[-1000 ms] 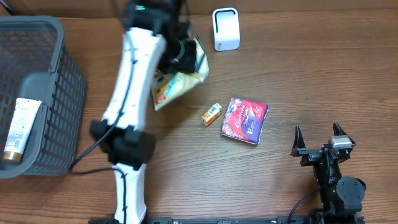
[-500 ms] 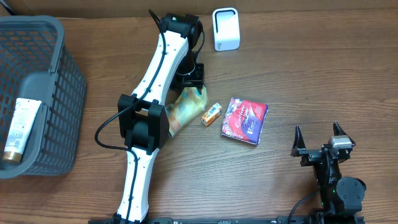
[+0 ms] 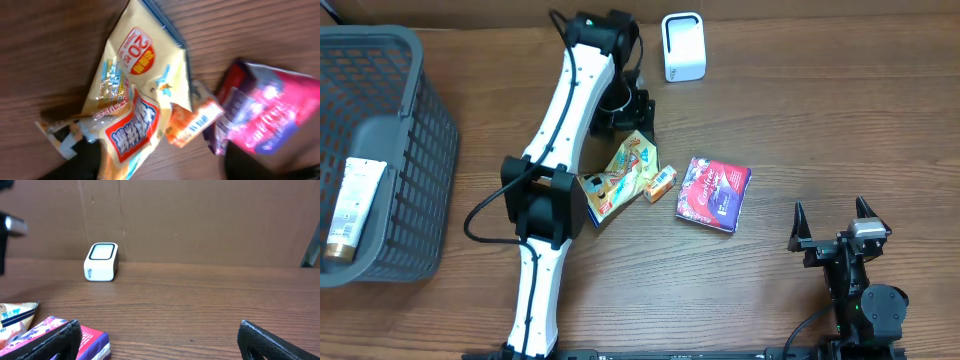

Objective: Scan the item barcode
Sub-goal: 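Lift the wipes bag out and lower it onto the table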

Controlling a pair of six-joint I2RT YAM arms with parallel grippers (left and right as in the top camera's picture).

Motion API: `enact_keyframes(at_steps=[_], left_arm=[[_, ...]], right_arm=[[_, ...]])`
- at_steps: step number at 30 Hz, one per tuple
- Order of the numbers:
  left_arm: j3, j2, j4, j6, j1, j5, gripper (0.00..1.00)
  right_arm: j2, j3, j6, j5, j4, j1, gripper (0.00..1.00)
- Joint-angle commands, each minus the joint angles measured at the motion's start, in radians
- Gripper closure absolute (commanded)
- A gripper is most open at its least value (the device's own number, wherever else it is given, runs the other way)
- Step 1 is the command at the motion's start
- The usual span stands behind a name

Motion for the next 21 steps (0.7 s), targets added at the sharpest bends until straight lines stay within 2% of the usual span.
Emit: enact_keyframes(at_steps=[1, 6, 8, 11, 16, 18, 19, 20, 21], left_arm=[[0.055, -0.138, -0.003, 0.018, 0.006, 0.005, 0.52], [0.055, -0.277, -0.003, 0.018, 0.037, -0.097, 0.49], [0.055, -0.353, -0.001, 0.017, 0.065, -0.15, 0.36], [0.055, -0.458, 0.013, 0.001, 0.118, -0.231, 0.31], [0.055, -0.614, 0.066, -0.009, 0.251, -0.351, 0.31], [0.055, -0.657, 0.08, -0.009, 0.322, -0.373, 0.27], [0.055, -0.672, 0.087, -0.009, 0.353, -0.385, 0.23], [0.055, -0.686, 0.099, -0.009, 0.393, -0.405, 0.0], [0.055, -0.692, 0.116, -0.009, 0.428, -0.43, 0.0]], right_arm=[[-0.01, -0.01, 0.0, 0.006, 0.007, 0.005, 0.0], [-0.01, -0.01, 0.0, 0.006, 0.007, 0.005, 0.0], [-0.01, -0.01, 0.0, 0.006, 0.007, 0.005, 0.0], [-0.01, -0.01, 0.0, 0.006, 0.007, 0.005, 0.0], [-0.01, -0.01, 0.0, 0.006, 0.007, 0.005, 0.0], [-0.01, -0.01, 0.0, 0.006, 0.007, 0.005, 0.0], [-0.01, -0.01, 0.0, 0.006, 0.007, 0.005, 0.0], [-0.01, -0.01, 0.0, 0.006, 0.007, 0.005, 0.0], [-0.01, -0.01, 0.0, 0.006, 0.007, 0.005, 0.0]])
